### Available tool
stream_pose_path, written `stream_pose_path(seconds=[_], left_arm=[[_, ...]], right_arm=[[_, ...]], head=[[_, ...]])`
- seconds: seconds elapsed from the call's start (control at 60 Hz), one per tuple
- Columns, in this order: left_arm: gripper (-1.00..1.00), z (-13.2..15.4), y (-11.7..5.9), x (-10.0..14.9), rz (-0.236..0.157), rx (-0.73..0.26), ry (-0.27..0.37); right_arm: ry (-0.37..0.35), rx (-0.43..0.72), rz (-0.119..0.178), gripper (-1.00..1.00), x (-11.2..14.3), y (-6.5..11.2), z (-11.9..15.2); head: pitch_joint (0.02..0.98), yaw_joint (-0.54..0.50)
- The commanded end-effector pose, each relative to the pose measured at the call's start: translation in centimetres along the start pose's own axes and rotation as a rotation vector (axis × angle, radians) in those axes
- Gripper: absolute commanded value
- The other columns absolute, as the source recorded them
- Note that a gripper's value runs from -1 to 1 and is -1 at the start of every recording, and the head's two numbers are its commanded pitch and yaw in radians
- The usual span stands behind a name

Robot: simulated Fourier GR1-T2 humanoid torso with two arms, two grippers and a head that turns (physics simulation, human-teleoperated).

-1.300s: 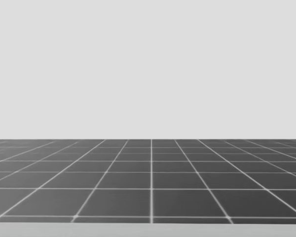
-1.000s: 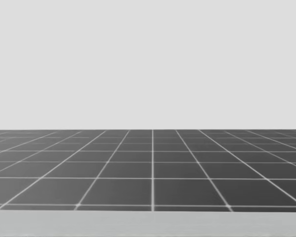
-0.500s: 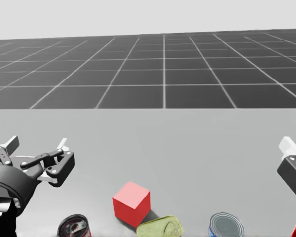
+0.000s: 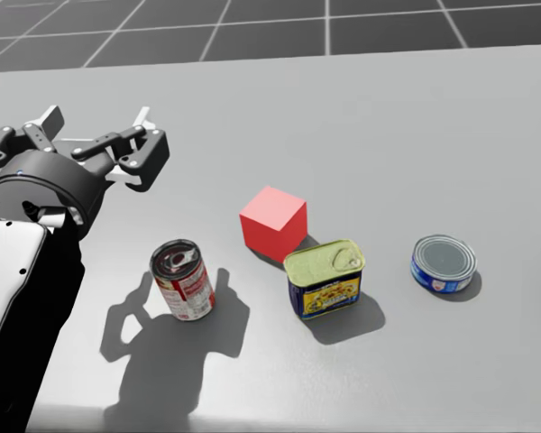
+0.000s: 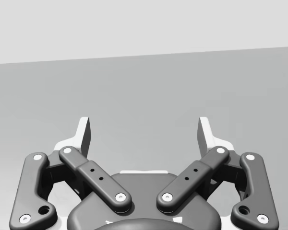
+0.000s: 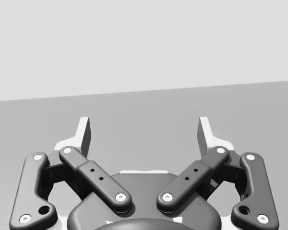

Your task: Find the red cube and pick it up.

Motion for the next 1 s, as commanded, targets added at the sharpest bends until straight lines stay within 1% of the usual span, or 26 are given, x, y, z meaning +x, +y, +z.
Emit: stream_pose_path(seconds=[0.017,0.067,0.1,0.133,0.183,0.3,0.333,0.383,0.417,0.567,0.583,0.65,0.683,0.767,0.783,0.867,0.9,0.95,1.0], left_arm=[[-1.00,0.0,-0.1,0.0,-0.001,-0.003,0.001],[-1.00,0.0,-0.1,0.0,0.004,-0.006,0.002],[-1.00,0.1,-0.2,0.1,0.025,-0.011,0.005],[-1.00,0.4,-0.4,0.4,0.062,-0.026,0.010],[-1.00,0.8,-0.5,0.6,0.088,-0.051,0.019],[-1.00,3.0,-1.0,1.1,0.082,-0.091,0.021],[-1.00,3.6,-1.1,1.2,0.072,-0.099,0.017],[-1.00,4.4,-1.3,1.3,0.068,-0.116,0.019],[-1.00,5.4,-1.6,1.4,0.060,-0.133,0.015],[-1.00,8.8,-2.5,1.4,0.068,-0.223,0.047],[-1.00,9.6,-2.6,1.3,0.079,-0.247,0.060],[-1.00,10.8,-2.9,0.9,0.087,-0.280,0.078],[-1.00,11.8,-3.2,0.4,0.100,-0.308,0.096],[-1.00,13.3,-3.5,-0.8,0.083,-0.333,0.108],[-1.00,13.9,-3.7,-1.3,0.088,-0.347,0.122],[-1.00,15.1,-4.1,-2.4,0.088,-0.371,0.148],[-1.00,15.8,-4.4,-3.2,0.083,-0.387,0.169],[-1.00,16.2,-4.6,-3.7,0.091,-0.396,0.186],[-1.00,16.7,-4.9,-4.5,0.086,-0.409,0.203]], right_arm=[[0.001,0.001,-0.002,-1.00,0.0,0.1,0.0],[0.002,0.001,-0.001,-1.00,0.0,0.1,0.0],[0.002,0.001,-0.001,-1.00,0.0,0.1,0.0],[0.002,0.001,-0.003,-1.00,0.0,0.1,0.0],[0.004,-0.001,-0.003,-1.00,-0.1,0.1,-0.1],[0.006,0.000,-0.004,-1.00,-0.1,0.2,-0.1],[0.006,0.000,-0.004,-1.00,-0.1,0.2,-0.1],[0.007,0.001,-0.005,-1.00,-0.1,0.2,-0.1],[0.007,0.000,-0.004,-1.00,-0.1,0.2,-0.1],[0.007,-0.001,-0.005,-1.00,-0.1,0.2,-0.1],[0.007,-0.002,-0.005,-1.00,-0.1,0.2,-0.1],[0.007,-0.002,-0.005,-1.00,-0.1,0.2,-0.2],[0.006,-0.002,-0.005,-1.00,-0.1,0.2,-0.1],[0.006,-0.003,-0.005,-1.00,-0.2,0.1,-0.1],[0.006,-0.004,-0.004,-1.00,-0.2,0.1,-0.1],[0.006,-0.003,-0.004,-1.00,-0.2,0.1,-0.1],[0.006,-0.003,-0.003,-1.00,-0.2,0.1,-0.1],[0.006,-0.003,-0.003,-1.00,-0.2,0.1,-0.1],[0.006,-0.003,-0.003,-1.00,-0.2,0.1,-0.1]], head=[[0.801,0.14],[0.800,0.14],[0.800,0.14],[0.798,0.14],[0.795,0.14],[0.796,0.15],[0.797,0.15],[0.797,0.15],[0.797,0.15],[0.800,0.15],[0.800,0.15],[0.801,0.15],[0.802,0.15],[0.804,0.15],[0.805,0.15],[0.808,0.15],[0.810,0.15],[0.811,0.15],[0.813,0.15]])
